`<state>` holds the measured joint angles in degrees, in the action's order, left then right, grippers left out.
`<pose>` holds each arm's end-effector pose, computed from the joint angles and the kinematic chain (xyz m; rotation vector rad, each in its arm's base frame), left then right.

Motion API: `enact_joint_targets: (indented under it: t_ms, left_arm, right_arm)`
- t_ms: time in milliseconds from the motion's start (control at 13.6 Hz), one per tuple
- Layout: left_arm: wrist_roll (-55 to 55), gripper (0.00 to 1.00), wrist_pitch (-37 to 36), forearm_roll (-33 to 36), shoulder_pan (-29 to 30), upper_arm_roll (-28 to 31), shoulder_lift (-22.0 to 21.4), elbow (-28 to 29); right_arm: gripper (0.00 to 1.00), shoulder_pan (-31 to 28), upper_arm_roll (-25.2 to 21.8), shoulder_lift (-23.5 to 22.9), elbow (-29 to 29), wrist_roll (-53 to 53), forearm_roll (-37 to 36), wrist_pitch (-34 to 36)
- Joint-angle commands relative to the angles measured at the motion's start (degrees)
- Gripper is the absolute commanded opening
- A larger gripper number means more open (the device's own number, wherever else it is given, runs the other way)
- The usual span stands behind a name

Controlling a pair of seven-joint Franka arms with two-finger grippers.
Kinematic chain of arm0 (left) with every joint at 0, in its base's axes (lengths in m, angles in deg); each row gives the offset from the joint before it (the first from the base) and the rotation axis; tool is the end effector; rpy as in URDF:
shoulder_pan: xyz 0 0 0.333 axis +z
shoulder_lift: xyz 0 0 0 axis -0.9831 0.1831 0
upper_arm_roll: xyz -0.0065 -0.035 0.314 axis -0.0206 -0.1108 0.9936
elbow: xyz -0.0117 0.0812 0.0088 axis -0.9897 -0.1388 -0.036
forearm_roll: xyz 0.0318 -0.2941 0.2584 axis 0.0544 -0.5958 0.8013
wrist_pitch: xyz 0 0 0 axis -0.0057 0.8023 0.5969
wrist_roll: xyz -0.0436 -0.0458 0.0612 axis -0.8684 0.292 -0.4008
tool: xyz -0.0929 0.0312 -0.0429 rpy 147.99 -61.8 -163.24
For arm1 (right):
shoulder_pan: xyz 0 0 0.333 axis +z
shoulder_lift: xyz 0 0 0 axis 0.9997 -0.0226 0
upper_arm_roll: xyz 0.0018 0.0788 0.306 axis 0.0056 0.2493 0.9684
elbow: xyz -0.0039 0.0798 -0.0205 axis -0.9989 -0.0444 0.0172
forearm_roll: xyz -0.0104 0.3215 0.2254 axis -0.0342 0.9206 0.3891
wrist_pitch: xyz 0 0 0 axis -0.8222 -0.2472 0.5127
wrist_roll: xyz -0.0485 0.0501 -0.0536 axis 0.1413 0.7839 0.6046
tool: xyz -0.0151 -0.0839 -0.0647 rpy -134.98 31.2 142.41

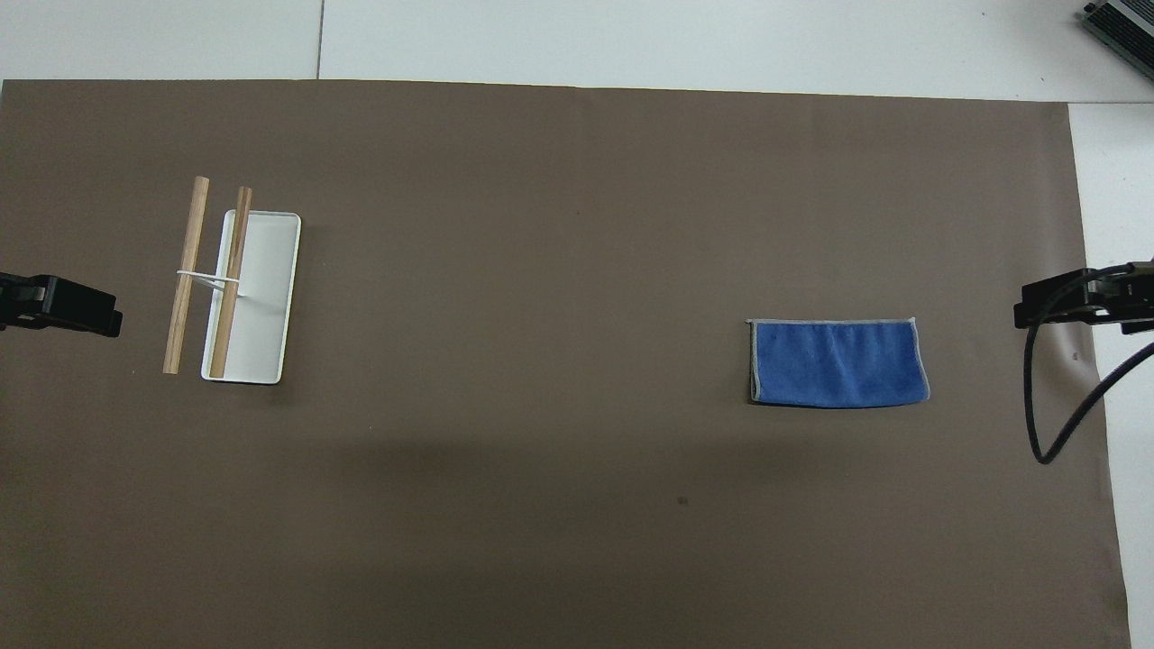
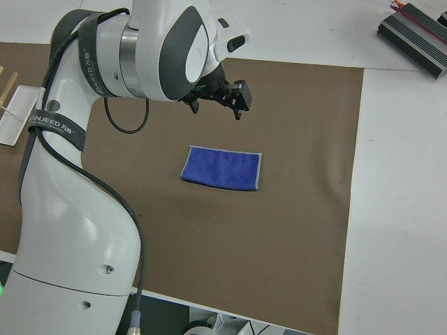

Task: Right arm passes towel to left arm to hang
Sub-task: 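Move the right gripper down onto the blue towel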

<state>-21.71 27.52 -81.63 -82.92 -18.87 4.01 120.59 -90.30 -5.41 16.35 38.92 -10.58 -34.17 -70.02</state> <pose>0.5305 -0.0322 0.6398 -3.1164 0.1826 0.0785 0.5390 -0.0316 0.6263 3.1155 -0.1167 -0.0513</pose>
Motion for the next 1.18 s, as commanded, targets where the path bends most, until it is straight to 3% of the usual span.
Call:
enact_joint_targets:
  t_ms: [0, 1105]
  left_arm:
    - [-0.53, 1.00, -0.31, 1.22, 0.22, -0.22, -0.97, 0.77]
    - [-0.62, 1.00, -0.31, 1.22, 0.22, -0.22, -0.97, 0.77]
  right_arm:
    - [1.00, -0.17, 0.13, 1.87, 2.61, 0.43, -0.68, -1.55]
    - [1.00, -0.08, 0.13, 3.19, 5.24, 0.43, -0.15, -1.81]
